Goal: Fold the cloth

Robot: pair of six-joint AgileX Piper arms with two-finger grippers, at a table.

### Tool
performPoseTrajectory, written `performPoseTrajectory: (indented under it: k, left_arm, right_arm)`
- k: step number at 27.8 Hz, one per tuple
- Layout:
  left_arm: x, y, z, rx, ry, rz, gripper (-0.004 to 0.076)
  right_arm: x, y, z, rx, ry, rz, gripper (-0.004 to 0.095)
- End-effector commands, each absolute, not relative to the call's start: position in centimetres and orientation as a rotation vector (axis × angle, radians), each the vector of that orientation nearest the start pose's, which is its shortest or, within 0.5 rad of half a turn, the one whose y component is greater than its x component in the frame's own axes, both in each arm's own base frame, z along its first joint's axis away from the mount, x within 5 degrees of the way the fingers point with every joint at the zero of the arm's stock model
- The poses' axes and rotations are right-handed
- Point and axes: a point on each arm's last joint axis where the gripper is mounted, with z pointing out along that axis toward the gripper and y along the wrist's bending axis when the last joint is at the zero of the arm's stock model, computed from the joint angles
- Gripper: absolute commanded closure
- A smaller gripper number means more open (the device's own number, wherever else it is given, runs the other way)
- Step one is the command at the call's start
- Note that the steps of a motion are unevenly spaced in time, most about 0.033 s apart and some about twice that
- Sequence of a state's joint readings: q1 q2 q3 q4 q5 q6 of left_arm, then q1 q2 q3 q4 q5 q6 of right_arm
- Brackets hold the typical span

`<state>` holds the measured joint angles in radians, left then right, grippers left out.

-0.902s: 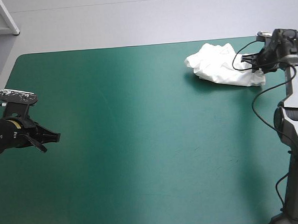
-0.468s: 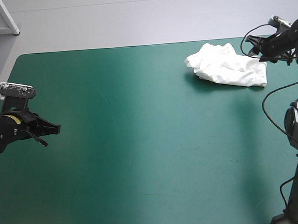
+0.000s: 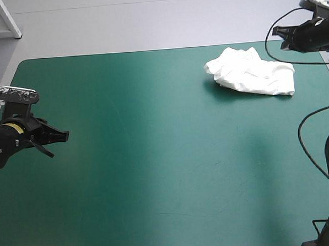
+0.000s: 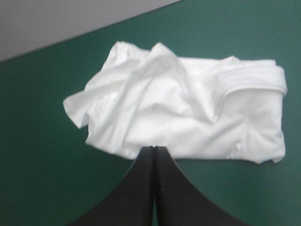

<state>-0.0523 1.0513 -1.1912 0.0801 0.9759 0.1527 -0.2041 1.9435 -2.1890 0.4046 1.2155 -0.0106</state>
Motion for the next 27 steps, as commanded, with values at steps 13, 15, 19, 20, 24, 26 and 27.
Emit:
performPoseTrajectory:
  k: [13, 15, 19, 20, 24, 26, 27]
  left_arm:
    - [19.7, -1.3, 42.7, 0.247, 2.114, 0.035, 0.0705]
    - [19.7, -1.4, 42.6, 0.289, 2.111, 0.048, 0.0705]
    - [19.9, -1.5, 41.5, 0.334, 2.121, 0.059, 0.0705]
    - [20.0, -1.5, 41.1, 0.333, 2.119, 0.056, 0.0705]
    - [19.9, -1.5, 38.1, 0.354, 2.132, 0.067, 0.0705]
    - [19.2, -1.6, 35.7, 0.369, 2.145, 0.050, 0.0705]
    - [18.6, -1.9, 34.2, 0.342, 2.151, -0.016, 0.0705]
  right_arm:
    - [28.1, 5.9, 38.8, -0.168, 2.072, 0.187, 0.0925]
    - [26.7, 5.8, 37.0, -0.191, 2.092, 0.179, 0.0925]
    - [24.1, 5.3, 33.9, -0.277, 2.100, 0.130, 0.0925]
    - [23.4, 5.1, 33.6, -0.286, 2.079, 0.122, 0.0925]
    - [20.7, 4.5, 33.2, -0.318, 2.000, 0.094, 0.0925]
    - [18.9, 4.1, 32.6, -0.354, 1.971, 0.068, 0.0926]
    - [17.6, 3.9, 32.1, -0.357, 1.968, 0.067, 0.0925]
